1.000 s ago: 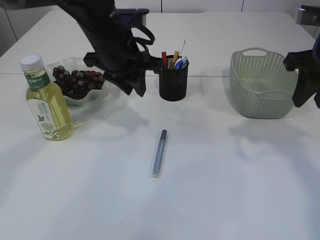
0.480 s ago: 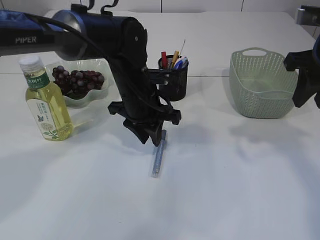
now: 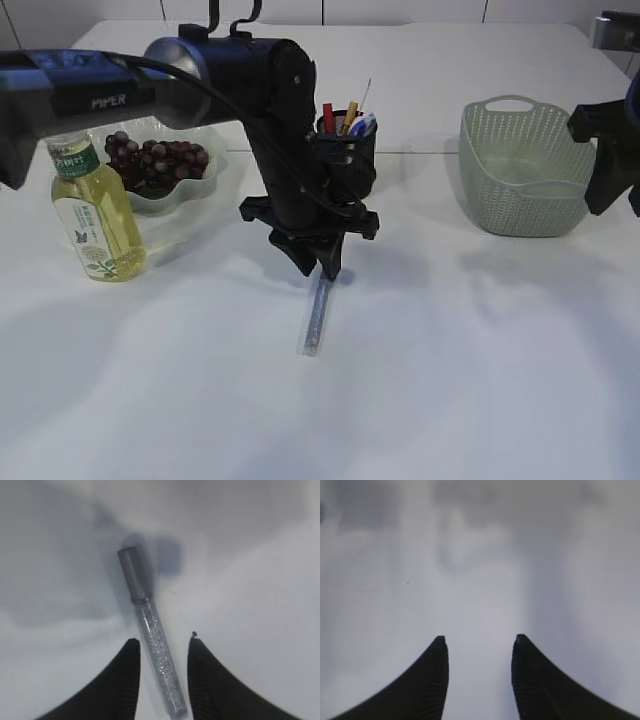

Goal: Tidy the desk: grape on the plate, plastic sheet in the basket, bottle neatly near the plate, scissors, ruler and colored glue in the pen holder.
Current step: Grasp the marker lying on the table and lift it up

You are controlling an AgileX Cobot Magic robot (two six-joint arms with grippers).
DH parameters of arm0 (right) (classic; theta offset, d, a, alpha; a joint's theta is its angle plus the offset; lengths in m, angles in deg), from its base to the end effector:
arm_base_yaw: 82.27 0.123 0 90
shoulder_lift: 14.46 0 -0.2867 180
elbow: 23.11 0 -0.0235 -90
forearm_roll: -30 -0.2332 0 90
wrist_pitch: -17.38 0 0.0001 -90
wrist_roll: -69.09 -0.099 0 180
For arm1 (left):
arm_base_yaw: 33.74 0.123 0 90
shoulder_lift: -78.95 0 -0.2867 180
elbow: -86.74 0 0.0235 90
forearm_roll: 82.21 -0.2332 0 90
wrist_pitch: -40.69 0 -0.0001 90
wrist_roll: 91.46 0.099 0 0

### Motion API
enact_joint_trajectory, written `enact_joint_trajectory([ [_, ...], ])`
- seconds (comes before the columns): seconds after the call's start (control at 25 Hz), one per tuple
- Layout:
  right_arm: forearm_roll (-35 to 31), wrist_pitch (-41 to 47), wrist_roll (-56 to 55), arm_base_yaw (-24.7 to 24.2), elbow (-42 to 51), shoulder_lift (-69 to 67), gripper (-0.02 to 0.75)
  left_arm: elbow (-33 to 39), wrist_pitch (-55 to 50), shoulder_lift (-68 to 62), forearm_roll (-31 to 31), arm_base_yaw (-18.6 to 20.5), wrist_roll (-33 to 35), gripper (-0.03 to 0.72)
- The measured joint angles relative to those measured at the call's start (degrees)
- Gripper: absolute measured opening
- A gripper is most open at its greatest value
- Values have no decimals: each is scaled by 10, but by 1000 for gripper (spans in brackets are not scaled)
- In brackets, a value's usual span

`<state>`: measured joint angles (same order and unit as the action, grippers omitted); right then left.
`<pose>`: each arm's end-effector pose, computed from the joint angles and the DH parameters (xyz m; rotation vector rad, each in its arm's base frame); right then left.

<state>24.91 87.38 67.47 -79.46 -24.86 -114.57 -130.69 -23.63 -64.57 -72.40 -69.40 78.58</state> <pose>0.3036 0.0232 0.2980 0.0016 2.9389 0.1388 0.3794 -0.2909 0.1550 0.5834 2.9761 -0.3234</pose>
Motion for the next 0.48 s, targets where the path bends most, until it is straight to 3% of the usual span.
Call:
enact_joint_trajectory([
  [0.48, 0, 0, 1, 0, 0, 0, 345, -11, -19, -37, -1, 0, -3, 239],
])
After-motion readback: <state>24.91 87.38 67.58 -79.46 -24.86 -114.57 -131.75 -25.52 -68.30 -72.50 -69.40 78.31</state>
